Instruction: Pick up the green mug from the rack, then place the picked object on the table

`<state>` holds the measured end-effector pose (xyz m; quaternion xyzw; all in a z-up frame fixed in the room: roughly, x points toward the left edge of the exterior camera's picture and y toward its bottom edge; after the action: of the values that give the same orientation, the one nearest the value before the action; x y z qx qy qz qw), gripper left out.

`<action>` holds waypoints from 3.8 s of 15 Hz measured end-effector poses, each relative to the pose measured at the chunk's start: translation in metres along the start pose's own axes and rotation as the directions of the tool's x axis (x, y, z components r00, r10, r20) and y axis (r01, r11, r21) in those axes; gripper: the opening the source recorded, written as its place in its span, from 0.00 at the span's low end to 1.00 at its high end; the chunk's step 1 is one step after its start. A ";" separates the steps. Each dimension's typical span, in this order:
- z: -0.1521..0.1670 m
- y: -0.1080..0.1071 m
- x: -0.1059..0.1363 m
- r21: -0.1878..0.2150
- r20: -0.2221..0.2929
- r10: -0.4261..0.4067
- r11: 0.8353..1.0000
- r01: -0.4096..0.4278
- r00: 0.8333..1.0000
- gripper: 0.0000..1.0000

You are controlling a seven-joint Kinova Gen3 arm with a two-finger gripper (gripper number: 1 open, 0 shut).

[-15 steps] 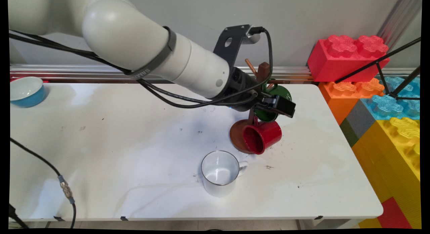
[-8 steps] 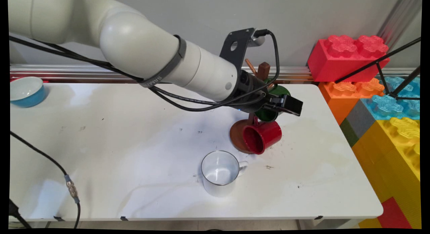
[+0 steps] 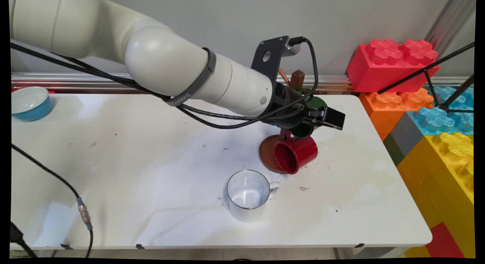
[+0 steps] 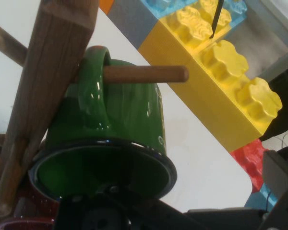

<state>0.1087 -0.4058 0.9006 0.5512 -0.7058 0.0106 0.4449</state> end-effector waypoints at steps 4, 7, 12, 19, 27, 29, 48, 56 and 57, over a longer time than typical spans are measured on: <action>0.004 -0.002 0.000 0.001 -0.012 -0.015 1.000 0.015 1.000 1.00; 0.005 -0.003 0.000 0.003 -0.018 -0.021 1.000 0.021 1.000 1.00; 0.005 -0.007 0.001 0.014 -0.026 -0.028 1.000 0.028 0.999 0.00; 0.003 -0.014 0.000 0.038 -0.025 -0.044 0.998 0.044 0.999 0.00; -0.003 -0.015 -0.001 0.040 -0.024 -0.062 0.997 0.063 0.998 0.00; -0.004 -0.014 0.001 0.033 -0.028 -0.065 0.997 0.066 0.997 0.00; -0.018 0.016 0.003 -0.082 -0.029 -0.087 0.993 0.084 0.996 0.00; -0.031 0.034 0.001 -0.139 -0.012 -0.083 0.987 0.080 0.997 0.00; -0.033 0.034 0.001 -0.142 -0.009 -0.080 0.987 0.077 0.997 0.00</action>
<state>0.1024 -0.3766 0.9373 0.5455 -0.6792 -0.0531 0.4881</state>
